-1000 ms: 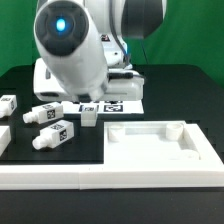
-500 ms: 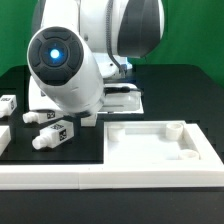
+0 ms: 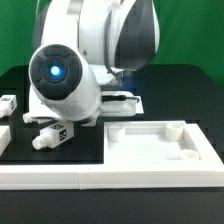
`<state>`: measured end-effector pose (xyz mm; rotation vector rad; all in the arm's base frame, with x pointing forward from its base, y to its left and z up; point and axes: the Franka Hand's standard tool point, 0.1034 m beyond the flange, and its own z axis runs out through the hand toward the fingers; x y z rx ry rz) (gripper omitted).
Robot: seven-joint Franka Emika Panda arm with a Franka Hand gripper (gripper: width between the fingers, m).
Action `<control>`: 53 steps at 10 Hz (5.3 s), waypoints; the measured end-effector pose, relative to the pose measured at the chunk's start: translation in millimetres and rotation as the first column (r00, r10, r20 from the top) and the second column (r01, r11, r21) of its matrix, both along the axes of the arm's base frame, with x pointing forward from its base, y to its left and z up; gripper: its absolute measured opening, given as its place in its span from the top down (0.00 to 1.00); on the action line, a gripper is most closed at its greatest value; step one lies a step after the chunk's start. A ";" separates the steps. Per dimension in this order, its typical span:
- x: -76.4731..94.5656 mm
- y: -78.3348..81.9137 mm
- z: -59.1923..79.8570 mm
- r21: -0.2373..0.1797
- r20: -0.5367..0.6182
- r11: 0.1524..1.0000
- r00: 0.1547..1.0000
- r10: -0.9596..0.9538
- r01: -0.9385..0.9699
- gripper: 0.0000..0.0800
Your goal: Assemble one leg
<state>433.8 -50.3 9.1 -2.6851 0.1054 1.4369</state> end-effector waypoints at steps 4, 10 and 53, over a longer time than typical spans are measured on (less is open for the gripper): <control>2.4 -0.7 -1.1 -0.002 0.010 1.000 1.000 0.000 0.000 0.44; 58.3 30.0 92.7 -0.002 0.256 0.999 0.966 0.040 -0.041 0.64; 212.4 168.0 70.8 -0.046 0.933 0.999 0.357 0.039 0.012 0.19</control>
Offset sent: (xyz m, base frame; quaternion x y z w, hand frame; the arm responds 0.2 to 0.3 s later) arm 0.0000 0.0000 0.0000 0.0000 0.0000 0.0000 1.0000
